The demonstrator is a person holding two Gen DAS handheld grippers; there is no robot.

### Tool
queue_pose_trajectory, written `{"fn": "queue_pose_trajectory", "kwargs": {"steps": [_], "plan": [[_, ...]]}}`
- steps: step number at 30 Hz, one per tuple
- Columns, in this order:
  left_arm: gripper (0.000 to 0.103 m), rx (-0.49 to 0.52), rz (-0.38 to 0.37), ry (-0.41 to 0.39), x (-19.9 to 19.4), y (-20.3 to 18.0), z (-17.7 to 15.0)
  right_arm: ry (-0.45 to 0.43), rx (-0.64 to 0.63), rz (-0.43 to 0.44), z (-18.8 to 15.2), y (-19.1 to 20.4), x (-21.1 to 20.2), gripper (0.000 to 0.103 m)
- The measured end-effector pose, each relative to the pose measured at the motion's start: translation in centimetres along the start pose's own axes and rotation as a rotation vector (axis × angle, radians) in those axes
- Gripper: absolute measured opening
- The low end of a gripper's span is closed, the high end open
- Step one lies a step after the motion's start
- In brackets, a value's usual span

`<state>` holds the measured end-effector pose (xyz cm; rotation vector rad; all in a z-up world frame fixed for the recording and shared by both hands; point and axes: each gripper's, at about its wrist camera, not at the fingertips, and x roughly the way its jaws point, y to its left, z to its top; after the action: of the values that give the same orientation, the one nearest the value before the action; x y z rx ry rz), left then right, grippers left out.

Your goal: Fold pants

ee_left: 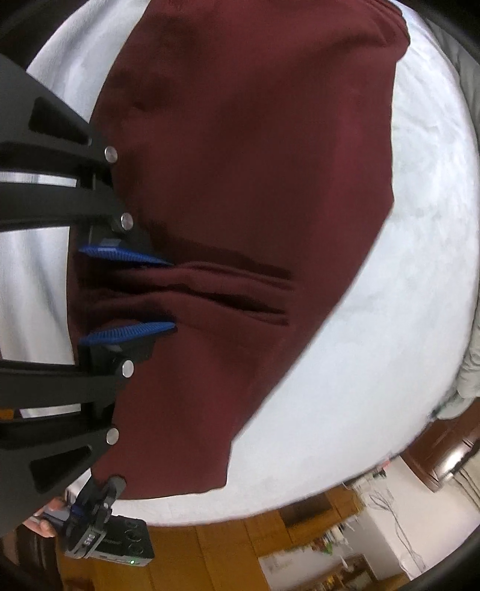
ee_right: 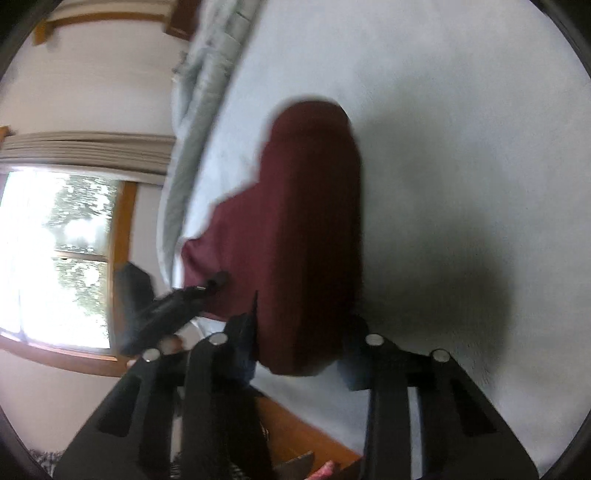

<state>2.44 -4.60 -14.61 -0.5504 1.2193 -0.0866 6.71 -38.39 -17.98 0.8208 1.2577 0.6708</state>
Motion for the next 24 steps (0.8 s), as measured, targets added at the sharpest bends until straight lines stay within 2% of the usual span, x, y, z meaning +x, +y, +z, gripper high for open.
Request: {"fn": "queue_pose_trajectory", "kwargs": {"steps": [2,4,6,7,9,12,14,16,17,19,21,24], "plan": [[0.033,0.040,0.016,-0.027,-0.1,-0.9,-0.2,-0.015,-0.021,0.010,-0.5,1.1,-1.2,0.030],[0.035,0.061,0.064,-0.018,1.0,-0.9,-0.5,0.026,0.035,-0.038,-1.0,0.1,-0.4,0.030],[0.037,0.051,0.064,-0.010,2.2,-0.1,-0.6,0.104,0.057,-0.203,-1.8,-2.0,2.2,0.031],[0.038,0.055,0.057,-0.018,2.1,-0.1,-0.7,0.108,0.088,-0.197,-1.9,-2.8,2.6,0.031],[0.038,0.075,0.060,-0.020,1.7,-0.3,-0.7,0.089,0.136,-0.131,-1.9,-3.6,2.2,0.035],[0.044,0.077,0.092,-0.051,-0.1,-0.4,-0.4,0.080,0.069,-0.182,-1.7,-2.2,1.4,0.047],[0.045,0.066,0.093,-0.115,-2.2,-0.2,-0.2,0.059,-0.010,-0.273,-1.5,-0.2,0.5,0.047],[0.046,0.064,0.063,-0.164,-3.9,-0.6,0.3,0.021,-0.071,-0.342,-1.0,1.4,-0.7,0.047],[0.049,0.068,0.021,-0.168,-4.4,-1.3,0.7,-0.003,-0.099,-0.351,-0.5,2.5,-1.1,0.047],[0.051,0.084,-0.042,-0.139,-4.1,-2.7,1.2,-0.014,-0.148,-0.342,0.5,4.2,-1.1,0.047],[0.051,0.107,-0.087,-0.090,-2.7,-4.3,1.5,0.002,-0.217,-0.380,1.5,6.2,0.6,0.047],[0.050,0.153,-0.054,-0.014,0.8,-5.9,1.5,0.033,-0.256,-0.435,3.0,6.6,3.1,0.045]]}}
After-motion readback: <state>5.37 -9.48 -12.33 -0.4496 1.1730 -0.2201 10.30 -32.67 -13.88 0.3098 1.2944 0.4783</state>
